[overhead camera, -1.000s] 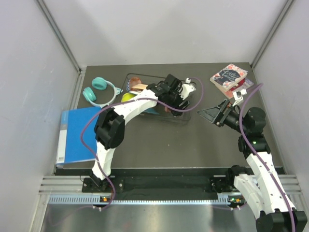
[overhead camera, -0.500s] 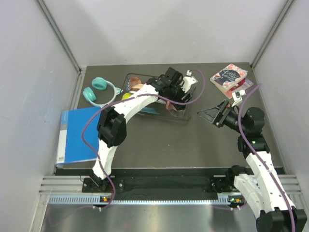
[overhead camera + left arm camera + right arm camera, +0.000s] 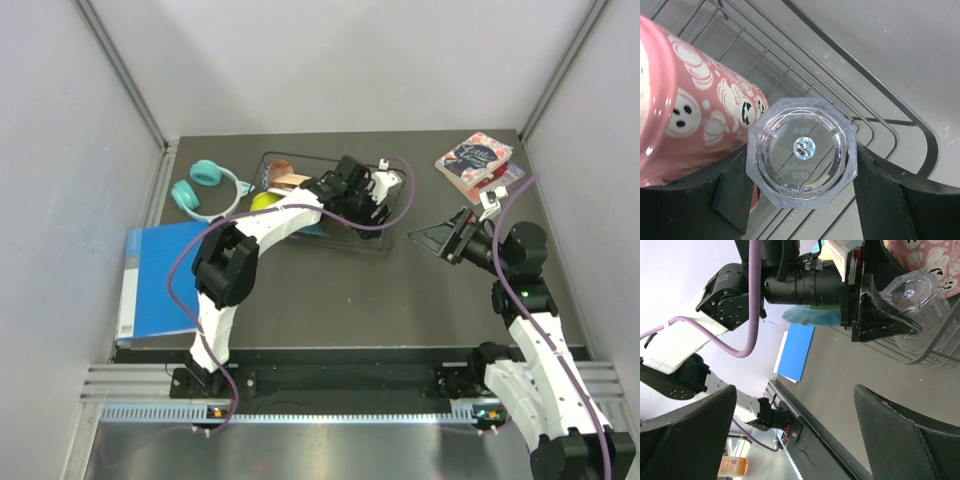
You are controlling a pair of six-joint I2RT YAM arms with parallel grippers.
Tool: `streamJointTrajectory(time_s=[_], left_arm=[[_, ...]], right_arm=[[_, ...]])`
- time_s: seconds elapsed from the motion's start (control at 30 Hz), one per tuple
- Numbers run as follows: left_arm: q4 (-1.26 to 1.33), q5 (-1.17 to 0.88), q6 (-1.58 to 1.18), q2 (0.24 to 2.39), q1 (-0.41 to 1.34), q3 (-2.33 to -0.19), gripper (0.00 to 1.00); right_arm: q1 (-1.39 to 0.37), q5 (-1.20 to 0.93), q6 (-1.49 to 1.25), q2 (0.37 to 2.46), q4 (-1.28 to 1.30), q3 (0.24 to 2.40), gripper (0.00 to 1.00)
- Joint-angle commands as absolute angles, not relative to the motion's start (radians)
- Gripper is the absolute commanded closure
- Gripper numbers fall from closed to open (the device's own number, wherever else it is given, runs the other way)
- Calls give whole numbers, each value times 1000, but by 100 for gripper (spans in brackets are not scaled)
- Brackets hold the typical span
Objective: Load the mixed dishes into the dish rack
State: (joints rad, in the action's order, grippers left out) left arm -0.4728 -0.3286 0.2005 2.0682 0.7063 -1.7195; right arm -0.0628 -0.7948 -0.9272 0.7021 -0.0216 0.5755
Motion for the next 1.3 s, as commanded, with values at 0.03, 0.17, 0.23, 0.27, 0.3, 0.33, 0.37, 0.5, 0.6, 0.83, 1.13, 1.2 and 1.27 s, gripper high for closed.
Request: streamJointTrajectory(time_s=[0.03,0.17,0.23,0.27,0.3,0.33,0.37,0.5,0.6,0.83,1.13,1.2,1.27], left_arm=[[-426,-307,177,2002,690,-1675,100],[-402,-313,140,1994,690,-1664,100],[-396,-311,120,1991,692,-1663,100],[-393,-314,114,1990,692,-1658,100],[-387,-314,110,1988,693,-1649,100],[-379,-311,103,1977,693,-1638,100],[-374,-307,100,1973,698,-1617,100],[-368,-273,106,1939,718,-1592,100],[-380,-241,136,1914,727,-1583,100],[-397,-262,193,1875,726,-1552,100],[-342,-354,156,1885,730,-1560,100],[-330,-370,172,1891,730,-1569,100],[-308,-382,179,1891,730,-1574,100]], right_arm=[[-63,-811,-917,692,-75,572,0],[-64,-813,-917,684,-77,566,0],[-66,-815,-910,684,-75,571,0],[-67,-813,-907,684,-72,574,0],[-67,-815,-902,686,-72,574,0],[-69,-815,-900,684,-72,572,0],[-71,-813,-899,684,-72,566,0],[-69,-808,-887,683,-72,554,0],[-71,-810,-877,683,-72,554,0],[-68,-810,-871,678,-69,558,0],[-67,-816,-864,683,-64,560,0],[-67,-818,-862,684,-66,555,0],[-66,-819,-859,687,-67,549,0]])
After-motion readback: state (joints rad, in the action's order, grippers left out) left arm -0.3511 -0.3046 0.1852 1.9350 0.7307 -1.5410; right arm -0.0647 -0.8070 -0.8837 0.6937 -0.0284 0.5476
